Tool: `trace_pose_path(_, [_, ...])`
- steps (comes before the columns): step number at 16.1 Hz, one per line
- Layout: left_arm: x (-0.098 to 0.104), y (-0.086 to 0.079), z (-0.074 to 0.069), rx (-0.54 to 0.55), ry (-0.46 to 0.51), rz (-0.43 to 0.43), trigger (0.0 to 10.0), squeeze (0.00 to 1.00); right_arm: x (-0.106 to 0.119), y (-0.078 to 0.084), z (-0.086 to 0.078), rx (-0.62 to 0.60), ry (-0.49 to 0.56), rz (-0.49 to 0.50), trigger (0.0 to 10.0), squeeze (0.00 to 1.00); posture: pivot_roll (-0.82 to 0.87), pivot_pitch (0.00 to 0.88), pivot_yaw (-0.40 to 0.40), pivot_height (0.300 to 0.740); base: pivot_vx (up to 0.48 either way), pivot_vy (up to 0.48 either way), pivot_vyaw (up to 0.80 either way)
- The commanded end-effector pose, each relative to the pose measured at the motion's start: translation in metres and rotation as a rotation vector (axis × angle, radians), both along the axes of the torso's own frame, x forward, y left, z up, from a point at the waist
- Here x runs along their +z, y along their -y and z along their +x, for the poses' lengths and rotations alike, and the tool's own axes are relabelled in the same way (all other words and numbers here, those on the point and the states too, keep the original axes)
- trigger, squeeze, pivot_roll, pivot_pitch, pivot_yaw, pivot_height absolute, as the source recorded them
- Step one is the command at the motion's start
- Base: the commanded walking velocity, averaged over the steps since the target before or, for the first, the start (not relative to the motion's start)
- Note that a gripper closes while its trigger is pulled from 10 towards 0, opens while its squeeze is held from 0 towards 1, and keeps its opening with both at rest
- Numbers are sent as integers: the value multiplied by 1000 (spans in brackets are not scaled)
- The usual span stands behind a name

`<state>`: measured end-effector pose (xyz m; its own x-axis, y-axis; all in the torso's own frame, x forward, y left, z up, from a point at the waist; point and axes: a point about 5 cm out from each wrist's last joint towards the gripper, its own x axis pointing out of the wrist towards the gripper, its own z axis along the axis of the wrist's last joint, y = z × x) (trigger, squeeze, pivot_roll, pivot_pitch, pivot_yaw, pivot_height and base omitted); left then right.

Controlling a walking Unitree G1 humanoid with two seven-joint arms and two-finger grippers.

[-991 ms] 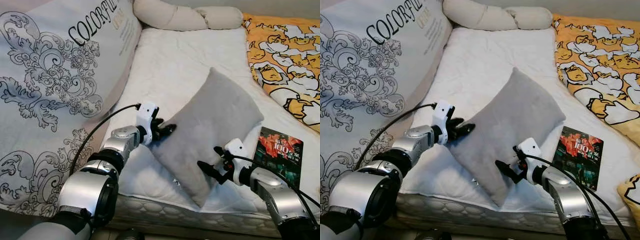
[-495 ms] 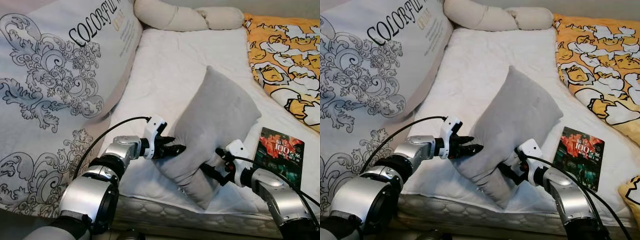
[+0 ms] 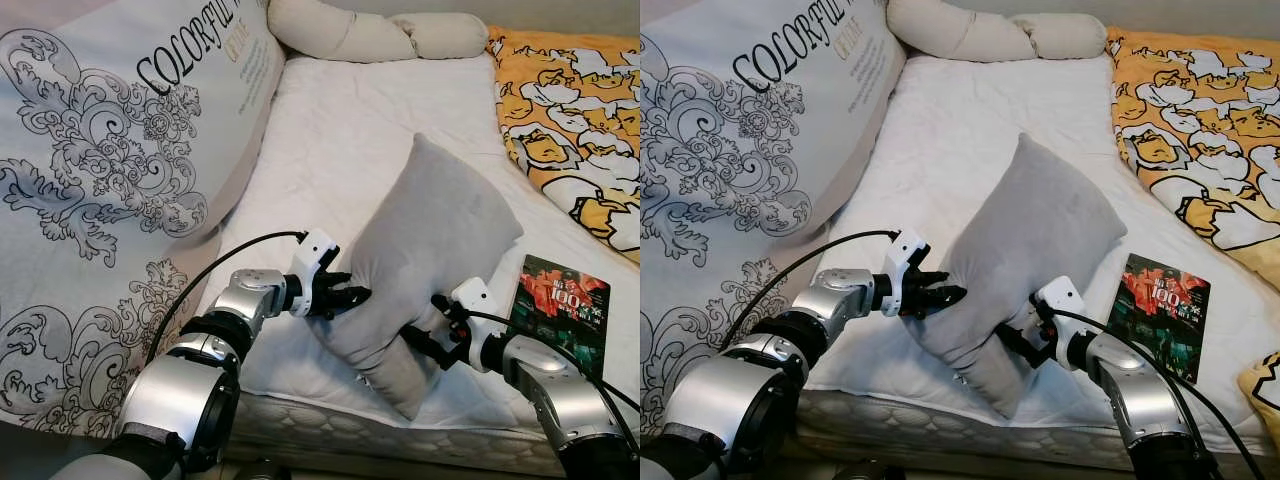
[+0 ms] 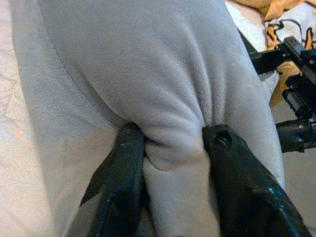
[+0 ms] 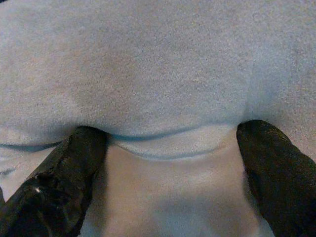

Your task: Clean up the room

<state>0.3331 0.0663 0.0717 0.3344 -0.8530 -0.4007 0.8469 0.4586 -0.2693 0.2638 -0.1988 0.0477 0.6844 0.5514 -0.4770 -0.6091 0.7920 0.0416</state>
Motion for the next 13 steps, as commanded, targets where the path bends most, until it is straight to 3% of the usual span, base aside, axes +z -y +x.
trace_pose_path(1, [-15, 5, -11, -38, -53, 42, 0, 0, 5, -1, 5, -11, 19, 2, 10000, 0, -132, 11, 94, 740, 0, 0, 0])
trace_pose_path(13, [-16, 10, -13, -15, -50, 34, 0, 0, 10, -5, 7, 12, 41, 19, 10000, 0, -123, 5, 92, 740, 0, 0, 0])
